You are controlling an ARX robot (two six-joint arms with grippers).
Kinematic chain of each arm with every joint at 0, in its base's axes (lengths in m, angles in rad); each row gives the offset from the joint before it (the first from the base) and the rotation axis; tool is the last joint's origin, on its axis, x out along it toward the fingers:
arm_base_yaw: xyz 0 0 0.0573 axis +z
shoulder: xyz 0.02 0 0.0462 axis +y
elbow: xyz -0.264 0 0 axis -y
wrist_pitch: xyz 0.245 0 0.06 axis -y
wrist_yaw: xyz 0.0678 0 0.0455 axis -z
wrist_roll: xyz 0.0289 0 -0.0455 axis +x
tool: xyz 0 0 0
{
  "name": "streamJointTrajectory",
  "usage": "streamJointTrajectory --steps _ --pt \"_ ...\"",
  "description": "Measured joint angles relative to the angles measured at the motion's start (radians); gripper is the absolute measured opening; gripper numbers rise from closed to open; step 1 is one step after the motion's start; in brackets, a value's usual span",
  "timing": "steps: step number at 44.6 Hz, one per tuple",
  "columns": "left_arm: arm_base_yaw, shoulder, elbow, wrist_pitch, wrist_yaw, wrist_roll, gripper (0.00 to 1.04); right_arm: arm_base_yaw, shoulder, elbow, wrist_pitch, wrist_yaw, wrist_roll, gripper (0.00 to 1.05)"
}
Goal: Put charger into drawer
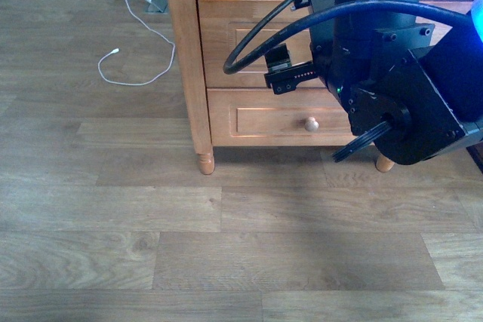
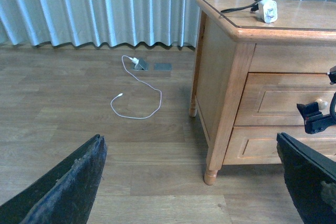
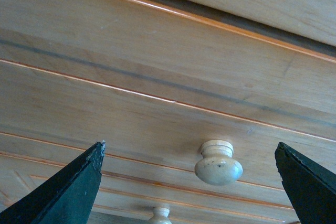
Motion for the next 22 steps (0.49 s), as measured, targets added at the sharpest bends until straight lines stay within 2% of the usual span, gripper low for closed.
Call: streamJointTrajectory --steps 22 --pt "0.0 0.0 0.0 0.0 0.0 0.0 0.99 -0.014 0.048 0.058 -0.019 0.013 -0.001 0.96"
